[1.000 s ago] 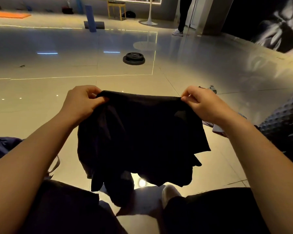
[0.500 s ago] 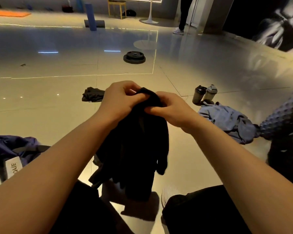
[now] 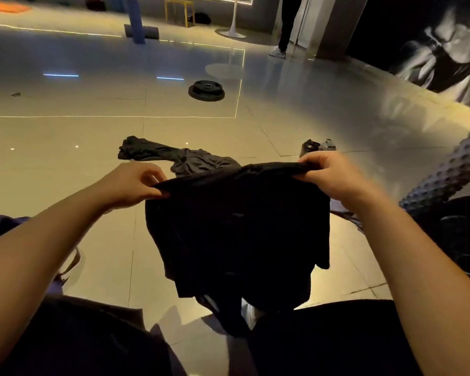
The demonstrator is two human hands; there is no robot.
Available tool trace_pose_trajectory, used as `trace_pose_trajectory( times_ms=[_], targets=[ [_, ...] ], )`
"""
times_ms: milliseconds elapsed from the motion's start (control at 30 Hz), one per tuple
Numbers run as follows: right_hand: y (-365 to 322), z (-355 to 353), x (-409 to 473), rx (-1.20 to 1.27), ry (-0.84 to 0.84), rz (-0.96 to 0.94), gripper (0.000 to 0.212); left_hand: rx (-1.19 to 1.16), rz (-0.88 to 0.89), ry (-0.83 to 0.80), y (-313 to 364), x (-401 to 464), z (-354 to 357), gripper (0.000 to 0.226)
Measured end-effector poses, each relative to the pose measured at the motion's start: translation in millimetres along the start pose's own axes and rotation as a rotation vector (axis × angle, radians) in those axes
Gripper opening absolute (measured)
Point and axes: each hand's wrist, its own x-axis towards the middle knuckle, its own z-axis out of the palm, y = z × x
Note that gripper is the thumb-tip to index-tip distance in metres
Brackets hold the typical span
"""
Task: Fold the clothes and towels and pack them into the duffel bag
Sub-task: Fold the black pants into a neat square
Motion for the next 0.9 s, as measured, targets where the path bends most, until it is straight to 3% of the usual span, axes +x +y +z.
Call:
trace_pose_trajectory(
  times_ms=[133, 267, 367, 500, 600, 733, 833, 900],
  targets=[
    [4, 7, -1, -0.267, -0.158, 0.045, 0.015, 0.199, 0.073, 0.13, -1, -2, -4, 0.024],
    [-5, 14, -1, -0.226, -0.2, 0.048, 0.016, 0.418, 0.099, 0.282, -9, 1, -14, 0.029],
    [-8, 16, -2, -0.16, -0.242, 0.051, 0.011, 0.297, 0.134, 0.368, -11, 3, -21, 0.029],
    [-9, 15, -2, -0.049, -0.292, 0.051, 0.008, -0.093, 0.152, 0.415, -9, 1, -26, 0.025],
    [-7, 16, -2, -0.01, -0.316, 0.067, 0.012, -0.317, 0.087, 0.3, -14, -4, -32, 0.02],
    [-6, 24, -1, -0.046, -0.31, 0.113, 0.016, 0.095, 0.053, 0.116, -26, -7, -33, 0.018],
    [-5, 29, 0, -0.067, -0.264, 0.158, 0.014, 0.108, 0.013, -0.119, -21, -14, -36, 0.057],
    [-6, 31, 2, -0.099, -0.229, 0.17, 0.014, 0.258, 0.036, -0.238, -24, -14, -34, 0.042]
  ],
)
